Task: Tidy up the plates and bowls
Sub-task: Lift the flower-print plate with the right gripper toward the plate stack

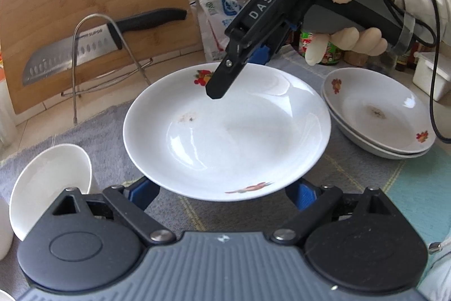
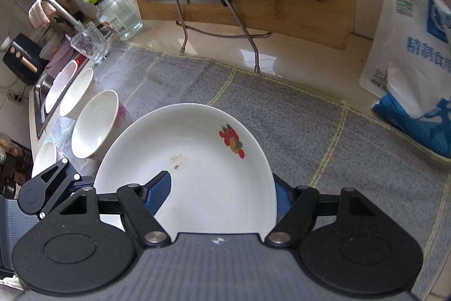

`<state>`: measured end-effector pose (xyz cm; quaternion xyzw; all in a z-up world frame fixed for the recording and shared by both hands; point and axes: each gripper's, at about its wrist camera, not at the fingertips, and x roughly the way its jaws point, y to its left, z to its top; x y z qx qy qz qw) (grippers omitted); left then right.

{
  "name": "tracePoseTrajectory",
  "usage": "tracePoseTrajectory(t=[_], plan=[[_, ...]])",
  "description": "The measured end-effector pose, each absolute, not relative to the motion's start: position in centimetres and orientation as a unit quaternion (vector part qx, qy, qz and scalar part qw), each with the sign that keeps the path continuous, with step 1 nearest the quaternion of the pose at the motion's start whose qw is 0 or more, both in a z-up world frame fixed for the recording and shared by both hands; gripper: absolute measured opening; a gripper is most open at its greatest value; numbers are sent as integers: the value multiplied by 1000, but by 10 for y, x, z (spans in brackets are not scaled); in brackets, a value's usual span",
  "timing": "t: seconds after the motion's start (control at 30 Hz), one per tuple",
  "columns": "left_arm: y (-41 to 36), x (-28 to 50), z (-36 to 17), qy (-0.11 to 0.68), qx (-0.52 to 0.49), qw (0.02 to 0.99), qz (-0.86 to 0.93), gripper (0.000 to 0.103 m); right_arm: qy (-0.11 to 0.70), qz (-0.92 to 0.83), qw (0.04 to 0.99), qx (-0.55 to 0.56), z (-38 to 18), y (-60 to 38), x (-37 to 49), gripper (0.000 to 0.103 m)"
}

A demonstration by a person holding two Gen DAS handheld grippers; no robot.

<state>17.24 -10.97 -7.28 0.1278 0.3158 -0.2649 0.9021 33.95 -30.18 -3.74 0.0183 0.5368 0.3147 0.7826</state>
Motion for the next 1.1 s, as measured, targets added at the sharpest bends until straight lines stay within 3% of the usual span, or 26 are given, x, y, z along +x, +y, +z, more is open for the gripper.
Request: tracePoseTrajectory(t=[0.47,1.1], plan=[[-132,150,-51,287,158,887,-324,95,497,265,825,57,-3,-345,281,80],[-186,131,-45,267,201,840,-427,95,488,159,850,122,-7,-427,202,80]])
